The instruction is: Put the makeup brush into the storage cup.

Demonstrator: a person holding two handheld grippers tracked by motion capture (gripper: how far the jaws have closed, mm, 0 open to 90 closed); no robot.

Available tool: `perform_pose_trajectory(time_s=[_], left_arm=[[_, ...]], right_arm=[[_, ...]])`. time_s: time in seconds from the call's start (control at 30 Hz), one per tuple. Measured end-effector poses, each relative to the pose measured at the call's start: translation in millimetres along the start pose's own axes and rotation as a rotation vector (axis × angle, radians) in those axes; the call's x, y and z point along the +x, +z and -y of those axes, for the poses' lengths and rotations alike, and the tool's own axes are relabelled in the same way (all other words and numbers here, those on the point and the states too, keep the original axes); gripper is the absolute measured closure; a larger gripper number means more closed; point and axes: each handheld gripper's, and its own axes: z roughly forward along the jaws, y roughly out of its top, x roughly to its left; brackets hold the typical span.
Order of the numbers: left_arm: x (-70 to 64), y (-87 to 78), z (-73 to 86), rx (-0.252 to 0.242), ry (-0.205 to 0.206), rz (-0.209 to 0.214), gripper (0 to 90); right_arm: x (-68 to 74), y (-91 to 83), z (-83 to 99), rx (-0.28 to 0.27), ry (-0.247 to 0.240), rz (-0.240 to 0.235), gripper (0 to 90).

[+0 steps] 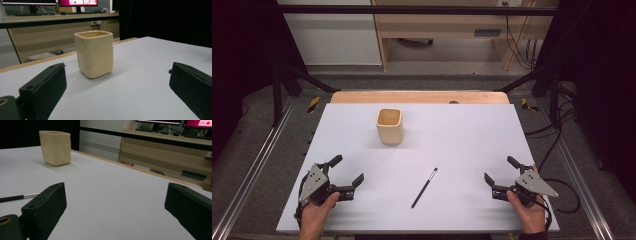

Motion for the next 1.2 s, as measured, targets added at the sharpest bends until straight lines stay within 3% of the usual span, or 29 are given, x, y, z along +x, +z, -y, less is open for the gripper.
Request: perform_pose_trajectory(time_s=[0.4,0.7,0.77,0.87,0.93,1.2], left_arm=[[-3.2,1.1,-1.7,0.014,-0.006,0.018,0.7],[-10.9,13.3,-3.4,0.091,-0.018,0.047,0.9],[-15.4,19.7,-4.8,0.103,-0.022,0.054,1.0],[-29.3,35.5,-9.6,0.163,0.003,0.079,1.4],[-33.3,39.5,-11.8,0.170,0.004,0.088,1.4],[-64.6,69.4,-32.6,0.264,0.028,0.150,1.8]], right_arm=[[-0.4,-1.3,0.2,-0.005,-0.005,0.018,4.3],[-2.0,-3.8,0.1,-0.014,-0.016,0.039,4.2],[-2.7,-5.7,-0.8,-0.027,-0.025,0.047,4.3],[-2.8,-7.2,-2.1,-0.038,-0.023,0.045,4.3],[-2.5,-7.3,-2.4,-0.036,-0.027,0.046,4.3],[-1.2,-8.3,-2.8,-0.040,-0.033,0.053,3.9]])
